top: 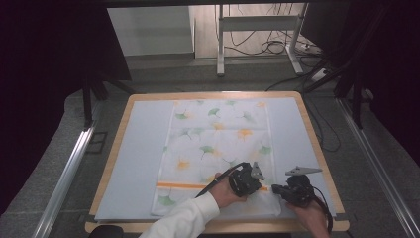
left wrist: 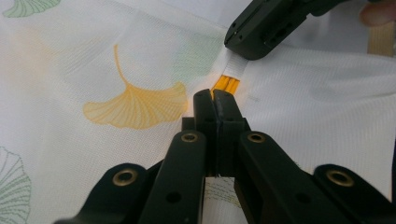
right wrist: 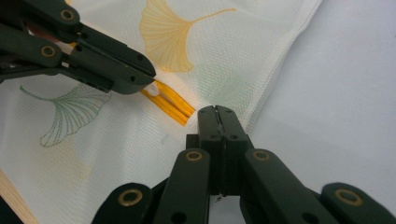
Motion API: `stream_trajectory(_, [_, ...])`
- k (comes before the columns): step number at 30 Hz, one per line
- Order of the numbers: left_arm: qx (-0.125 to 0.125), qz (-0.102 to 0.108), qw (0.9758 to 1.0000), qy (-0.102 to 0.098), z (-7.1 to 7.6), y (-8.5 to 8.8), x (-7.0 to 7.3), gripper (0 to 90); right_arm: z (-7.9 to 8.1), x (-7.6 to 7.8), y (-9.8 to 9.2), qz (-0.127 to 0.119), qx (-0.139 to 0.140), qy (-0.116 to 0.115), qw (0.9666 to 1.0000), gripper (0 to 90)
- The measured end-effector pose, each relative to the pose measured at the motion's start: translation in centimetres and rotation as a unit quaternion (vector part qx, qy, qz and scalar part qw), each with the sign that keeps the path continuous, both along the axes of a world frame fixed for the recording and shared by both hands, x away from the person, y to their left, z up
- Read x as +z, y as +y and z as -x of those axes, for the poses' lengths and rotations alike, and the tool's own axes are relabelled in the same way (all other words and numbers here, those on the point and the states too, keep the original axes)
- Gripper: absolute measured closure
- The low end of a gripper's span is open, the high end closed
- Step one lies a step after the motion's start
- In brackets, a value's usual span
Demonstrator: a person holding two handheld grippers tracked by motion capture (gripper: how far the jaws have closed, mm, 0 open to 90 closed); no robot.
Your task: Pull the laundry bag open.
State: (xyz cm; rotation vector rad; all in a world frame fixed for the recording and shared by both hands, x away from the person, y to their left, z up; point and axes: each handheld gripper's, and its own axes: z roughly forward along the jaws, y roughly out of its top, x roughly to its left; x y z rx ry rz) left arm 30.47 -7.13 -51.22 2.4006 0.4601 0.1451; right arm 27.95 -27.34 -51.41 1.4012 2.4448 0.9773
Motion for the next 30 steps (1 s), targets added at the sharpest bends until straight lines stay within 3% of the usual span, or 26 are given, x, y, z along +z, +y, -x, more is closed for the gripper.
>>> stream_trajectory(15, [-0.003, 0.008, 0.9996, 0.027, -0.8, -0.4, 0.2, 87.1, 0.0, 0.0, 0.1, 0.002, 0.002, -0.002, 1.0000, 89.5])
stream_trajectory(25, [-0.002, -0.022, 0.9997, 0.011, -0.7, -1.2, 0.6, 90.0, 0.0, 0.0, 0.0, 0.003, 0.003, -0.003, 1.0000, 89.5])
stream_trajectory(30, [0.010, -0.022, 0.9994, 0.023, -0.8, -1.0, 0.5, 90.0, 0.0, 0.0, 0.0, 0.002, 0.003, -0.003, 1.0000, 89.6])
